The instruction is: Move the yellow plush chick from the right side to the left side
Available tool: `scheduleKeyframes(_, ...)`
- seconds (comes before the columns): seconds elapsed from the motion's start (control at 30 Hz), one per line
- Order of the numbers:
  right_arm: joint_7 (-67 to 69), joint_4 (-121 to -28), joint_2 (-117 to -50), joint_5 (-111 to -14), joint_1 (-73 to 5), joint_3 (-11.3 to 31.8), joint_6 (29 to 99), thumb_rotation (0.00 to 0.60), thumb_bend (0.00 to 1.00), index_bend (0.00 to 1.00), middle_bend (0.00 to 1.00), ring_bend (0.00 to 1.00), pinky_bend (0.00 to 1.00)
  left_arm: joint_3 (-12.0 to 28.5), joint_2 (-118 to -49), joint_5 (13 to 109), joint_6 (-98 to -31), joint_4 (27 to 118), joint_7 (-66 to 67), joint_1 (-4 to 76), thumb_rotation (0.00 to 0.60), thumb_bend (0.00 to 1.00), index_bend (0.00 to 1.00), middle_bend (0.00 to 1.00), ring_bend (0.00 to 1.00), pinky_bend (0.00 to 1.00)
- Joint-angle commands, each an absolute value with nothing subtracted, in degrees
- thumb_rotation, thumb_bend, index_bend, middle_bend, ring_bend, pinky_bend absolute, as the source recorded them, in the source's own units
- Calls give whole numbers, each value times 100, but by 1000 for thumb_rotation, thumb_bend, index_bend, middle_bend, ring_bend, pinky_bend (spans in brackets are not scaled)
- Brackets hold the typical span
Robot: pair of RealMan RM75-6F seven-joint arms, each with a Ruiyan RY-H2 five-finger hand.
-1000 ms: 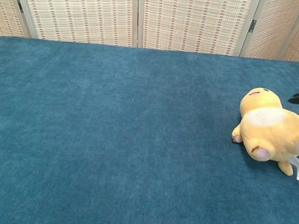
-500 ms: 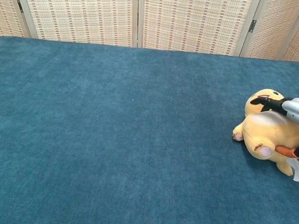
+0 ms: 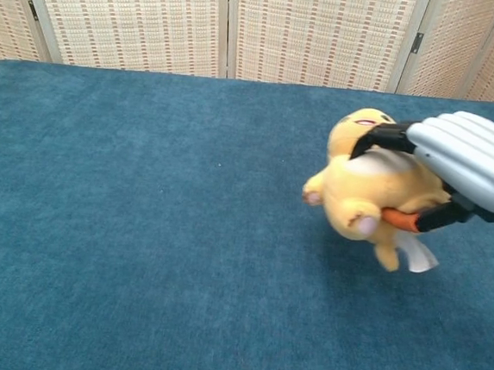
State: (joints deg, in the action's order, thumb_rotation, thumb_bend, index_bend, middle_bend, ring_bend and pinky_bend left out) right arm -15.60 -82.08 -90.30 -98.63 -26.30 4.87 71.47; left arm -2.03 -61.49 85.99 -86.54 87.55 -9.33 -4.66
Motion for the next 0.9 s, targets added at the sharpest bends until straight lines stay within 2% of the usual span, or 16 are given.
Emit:
scheduleKeyframes(0.03, -1592, -8349, -9558, -10161, -3016, 440, 7028, 600, 606, 706, 778, 767, 991, -206, -6126, 8587, -8624, 8738, -1000, -453, 600, 272, 0, 0, 0, 174)
scheduleKeyframes(0.13, -1762, -8180, -10039, -10105, -3258, 487, 6710, 600, 592, 706, 758, 751, 985, -203, -6103, 8562, -8598, 8706, -1117, -450, 600, 273, 0, 0, 0, 174)
scheduleKeyframes(0.27, -1780, -8041, -10263, -10044, -3362, 522, 6578, 600, 580, 706, 737, 735, 974, -207, -6093, 8560, -8590, 8687, -1176, -450, 600, 272, 0, 0, 0, 175)
scheduleKeyframes(0.33, -1718, -7766, -10628, -9956, -3527, 593, 6411, 600, 557, 704, 694, 705, 950, -206, -6082, 8557, -8602, 8654, -1271, -460, 600, 273, 0, 0, 0, 175)
scheduleKeyframes(0.37, -1523, -7428, -11043, -9846, -3704, 652, 6192, 600, 543, 691, 663, 680, 924, -200, -6059, 8551, -8623, 8644, -1364, -472, 600, 274, 0, 0, 0, 175)
scheduleKeyframes(0.43, -1513, -7127, -11287, -9621, -3772, 677, 5953, 600, 475, 574, 536, 570, 778, -206, -6046, 8554, -8627, 8609, -1438, -480, 600, 273, 0, 0, 0, 176)
scheduleKeyframes(0.47, -1584, -7134, -11282, -9421, -3813, 659, 5657, 600, 408, 397, 413, 453, 639, -208, -6044, 8555, -8632, 8590, -1473, -485, 600, 273, 0, 0, 0, 175)
scheduleKeyframes(0.5, -1630, -7223, -11206, -9279, -3870, 642, 5383, 600, 327, 209, 257, 293, 455, -211, -6045, 8558, -8632, 8575, -1488, -487, 600, 274, 0, 0, 0, 175)
scheduleKeyframes(0.53, -1636, -7358, -11092, -9152, -3939, 633, 5120, 600, 245, 63, 120, 143, 254, -213, -6047, 8562, -8634, 8564, -1497, -489, 600, 274, 0, 0, 0, 175)
scheduleKeyframes(0.57, -1553, -7518, -10973, -9077, -4006, 651, 4972, 600, 180, 3, 42, 53, 123, -214, -6054, 8568, -8638, 8550, -1505, -490, 600, 274, 0, 0, 0, 175)
scheduleKeyframes(0.6, -1453, -7593, -10927, -9060, -4017, 660, 4981, 600, 117, 0, 2, 3, 21, -218, -6060, 8575, -8640, 8542, -1505, -490, 600, 274, 0, 0, 0, 175)
scheduleKeyframes(0.7, -994, -7825, -10736, -9137, -3978, 583, 5173, 600, 24, 0, 0, 0, 0, -232, -6078, 8605, -8659, 8529, -1481, -498, 600, 275, 0, 0, 0, 175)
scheduleKeyframes(0.9, -304, -8733, -9726, -9618, -3730, 239, 5895, 600, 9, 0, 0, 0, 0, -264, -6165, 8743, -8754, 8520, -1333, -506, 600, 274, 0, 0, 0, 176)
